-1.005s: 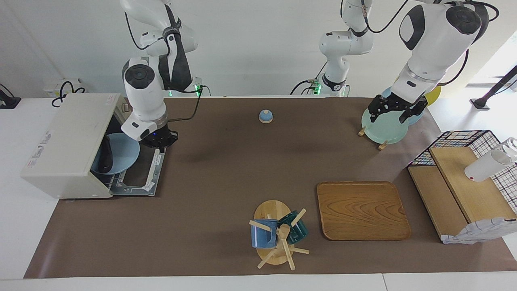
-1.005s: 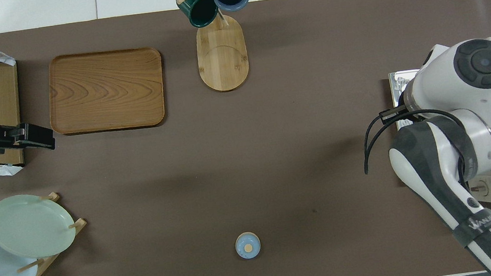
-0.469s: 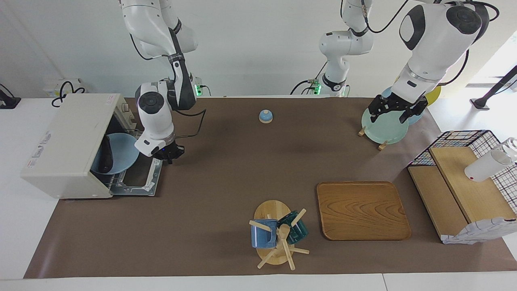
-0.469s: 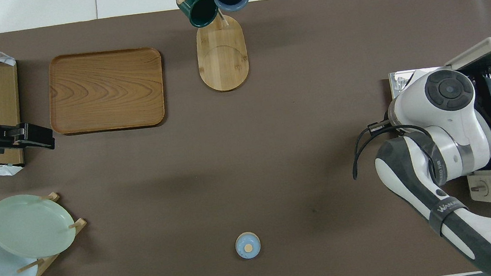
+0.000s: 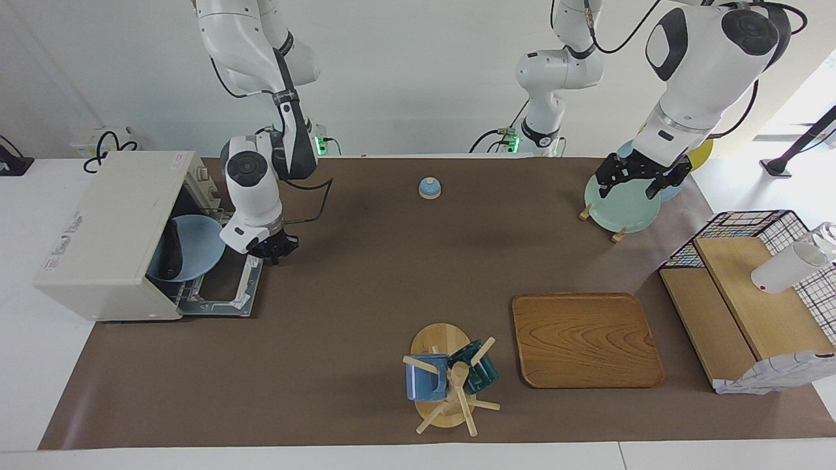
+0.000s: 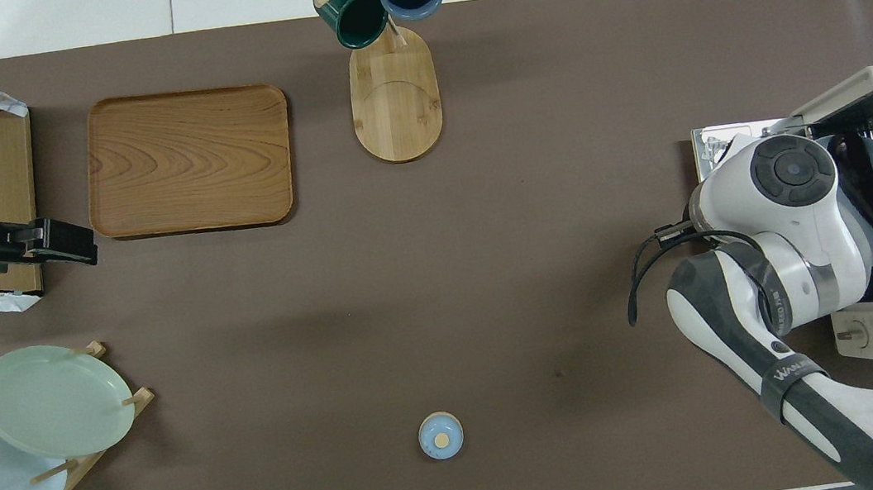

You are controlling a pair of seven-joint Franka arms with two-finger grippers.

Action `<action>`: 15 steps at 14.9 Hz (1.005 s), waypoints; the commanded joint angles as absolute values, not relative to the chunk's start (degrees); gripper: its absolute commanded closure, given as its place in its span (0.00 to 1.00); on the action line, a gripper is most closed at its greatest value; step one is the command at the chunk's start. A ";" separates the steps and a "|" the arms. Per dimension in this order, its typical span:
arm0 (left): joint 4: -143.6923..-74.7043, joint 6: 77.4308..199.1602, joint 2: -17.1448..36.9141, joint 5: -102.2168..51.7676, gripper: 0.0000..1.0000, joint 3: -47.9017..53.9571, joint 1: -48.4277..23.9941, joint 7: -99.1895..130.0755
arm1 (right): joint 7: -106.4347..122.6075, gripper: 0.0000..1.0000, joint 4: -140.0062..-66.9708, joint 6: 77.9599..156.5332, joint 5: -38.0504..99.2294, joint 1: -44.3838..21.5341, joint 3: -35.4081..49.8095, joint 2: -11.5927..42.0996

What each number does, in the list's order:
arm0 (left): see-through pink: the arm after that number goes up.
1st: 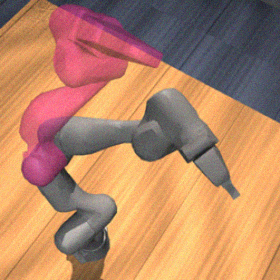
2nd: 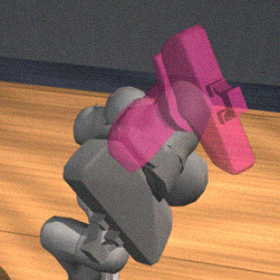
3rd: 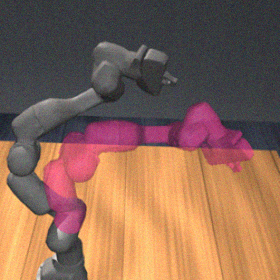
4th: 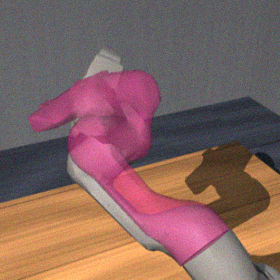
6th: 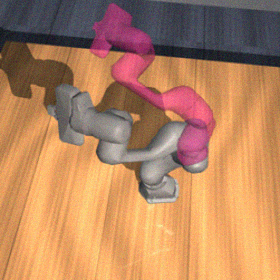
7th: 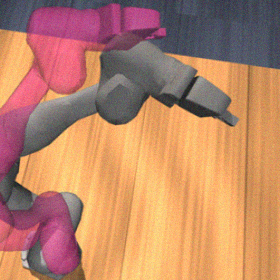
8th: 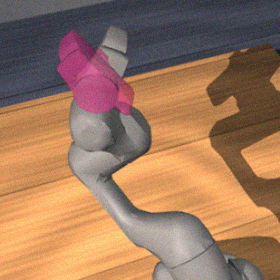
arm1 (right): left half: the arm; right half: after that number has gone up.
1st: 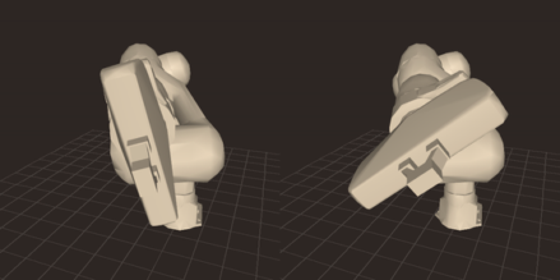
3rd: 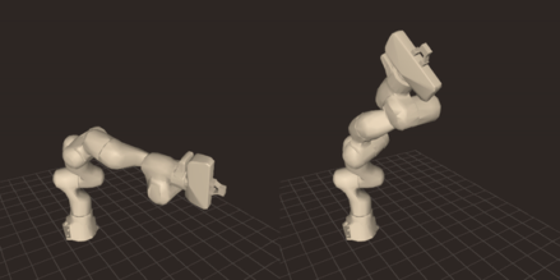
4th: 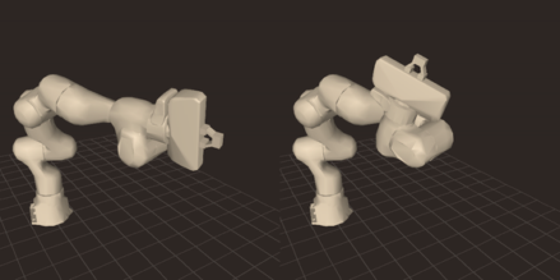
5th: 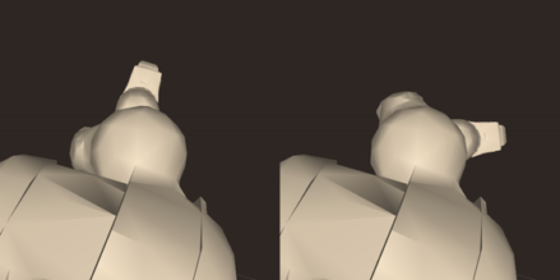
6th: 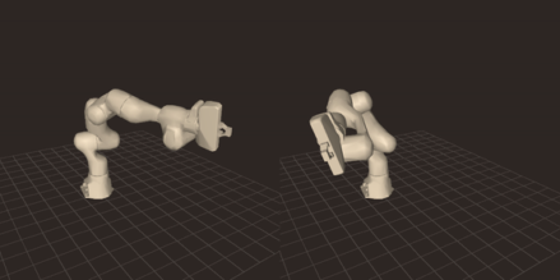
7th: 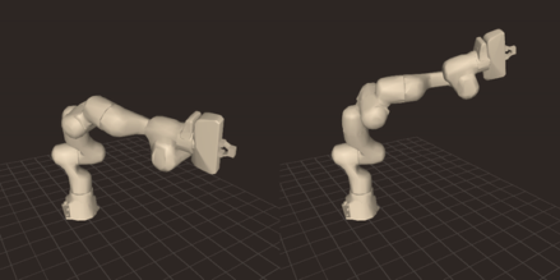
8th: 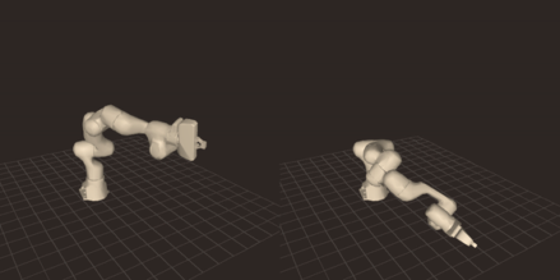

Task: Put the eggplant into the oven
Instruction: 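Push the oven door shut with the right gripper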

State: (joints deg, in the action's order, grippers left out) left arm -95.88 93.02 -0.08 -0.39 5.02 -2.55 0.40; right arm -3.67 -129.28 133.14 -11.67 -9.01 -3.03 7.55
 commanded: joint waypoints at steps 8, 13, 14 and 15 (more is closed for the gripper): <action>-97.21 93.78 -1.49 0.35 0.00 5.01 -2.29 0.09 | -0.81 1.00 -124.57 127.30 -23.12 -7.21 -2.72 7.29; -97.21 93.87 -1.49 0.35 0.00 5.01 -2.29 0.09 | 9.83 1.00 -112.25 110.15 -20.75 -5.02 -2.72 4.85; -97.21 93.87 -1.49 0.35 0.00 5.01 -2.29 0.09 | 11.76 1.00 -111.89 108.91 -19.52 -4.31 -2.90 3.44; -97.21 93.78 -1.49 0.35 0.00 5.01 -2.29 0.09 | 13.34 1.00 -111.88 108.11 -18.90 -3.18 -2.99 2.21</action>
State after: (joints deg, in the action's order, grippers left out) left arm -95.88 93.02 -0.08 -0.39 5.02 -2.55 0.40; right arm 8.92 -112.68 109.73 -19.56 -5.96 -2.57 4.19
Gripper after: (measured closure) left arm 0.000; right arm 0.991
